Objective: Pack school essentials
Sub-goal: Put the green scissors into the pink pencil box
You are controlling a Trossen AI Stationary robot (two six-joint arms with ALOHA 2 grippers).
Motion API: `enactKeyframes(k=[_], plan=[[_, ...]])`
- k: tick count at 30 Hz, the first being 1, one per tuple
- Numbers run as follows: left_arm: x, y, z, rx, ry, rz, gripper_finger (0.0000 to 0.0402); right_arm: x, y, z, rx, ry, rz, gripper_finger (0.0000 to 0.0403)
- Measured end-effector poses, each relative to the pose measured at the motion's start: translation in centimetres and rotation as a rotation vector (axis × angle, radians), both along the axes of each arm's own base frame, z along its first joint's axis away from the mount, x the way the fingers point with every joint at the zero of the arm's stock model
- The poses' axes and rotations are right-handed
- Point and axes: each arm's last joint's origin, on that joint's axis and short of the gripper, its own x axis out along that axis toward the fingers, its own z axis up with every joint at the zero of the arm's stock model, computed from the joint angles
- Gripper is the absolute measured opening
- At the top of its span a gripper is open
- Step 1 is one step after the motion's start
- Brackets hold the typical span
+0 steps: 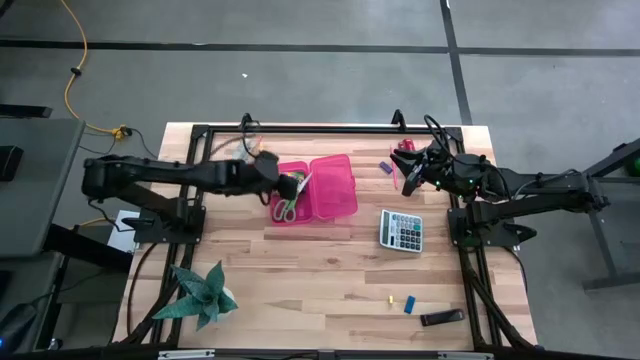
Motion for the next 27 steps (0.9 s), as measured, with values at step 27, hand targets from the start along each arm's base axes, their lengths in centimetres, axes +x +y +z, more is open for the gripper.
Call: enactKeyframes(k=[27], plan=[[-6.7,-3.4,13.0,0.665,-0.572,-0.401,0.0010,16.2,-3.1,-7.4,0.230,0.306,0.285,0.0007]])
